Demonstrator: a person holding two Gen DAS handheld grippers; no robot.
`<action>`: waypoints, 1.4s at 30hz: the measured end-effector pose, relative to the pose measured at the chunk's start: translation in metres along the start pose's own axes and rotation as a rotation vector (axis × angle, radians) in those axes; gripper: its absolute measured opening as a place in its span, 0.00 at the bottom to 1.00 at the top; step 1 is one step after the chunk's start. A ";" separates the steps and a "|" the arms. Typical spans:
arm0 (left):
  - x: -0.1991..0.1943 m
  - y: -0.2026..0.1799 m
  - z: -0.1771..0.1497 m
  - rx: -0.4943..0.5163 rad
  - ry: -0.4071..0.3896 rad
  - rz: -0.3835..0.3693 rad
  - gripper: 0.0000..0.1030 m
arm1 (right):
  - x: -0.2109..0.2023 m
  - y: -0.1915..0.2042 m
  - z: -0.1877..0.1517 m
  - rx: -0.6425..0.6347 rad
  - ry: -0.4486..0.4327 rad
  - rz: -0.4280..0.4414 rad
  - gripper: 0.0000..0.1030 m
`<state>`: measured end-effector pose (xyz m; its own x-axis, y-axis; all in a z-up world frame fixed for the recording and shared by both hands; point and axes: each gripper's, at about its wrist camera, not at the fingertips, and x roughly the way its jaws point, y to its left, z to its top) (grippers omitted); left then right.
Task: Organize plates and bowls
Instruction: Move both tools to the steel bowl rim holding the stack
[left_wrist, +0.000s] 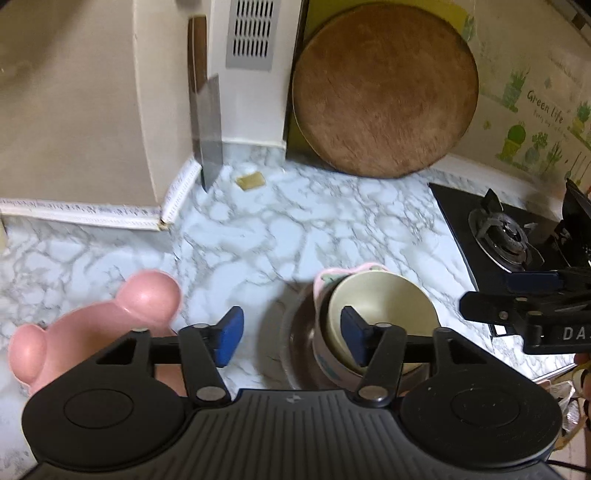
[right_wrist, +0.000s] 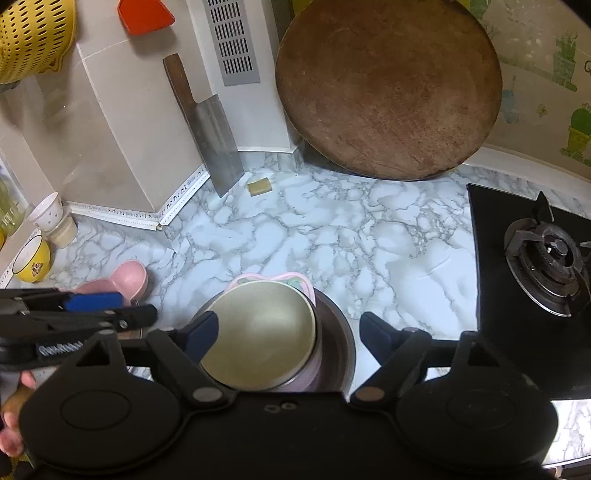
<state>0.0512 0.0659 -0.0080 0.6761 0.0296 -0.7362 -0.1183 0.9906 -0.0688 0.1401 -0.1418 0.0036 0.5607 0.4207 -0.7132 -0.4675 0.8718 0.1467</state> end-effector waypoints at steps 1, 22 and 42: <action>-0.003 0.001 -0.001 0.002 -0.010 0.004 0.60 | -0.002 -0.001 -0.001 -0.003 -0.005 -0.003 0.88; 0.017 0.016 -0.048 -0.059 -0.016 0.033 0.75 | 0.008 -0.047 -0.042 0.013 -0.015 -0.049 0.97; 0.075 0.006 -0.067 -0.072 0.068 0.052 0.75 | 0.071 -0.068 -0.063 0.058 0.088 -0.034 0.86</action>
<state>0.0525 0.0651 -0.1086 0.6174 0.0688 -0.7836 -0.2050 0.9758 -0.0758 0.1684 -0.1872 -0.1000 0.5122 0.3693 -0.7754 -0.4074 0.8993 0.1591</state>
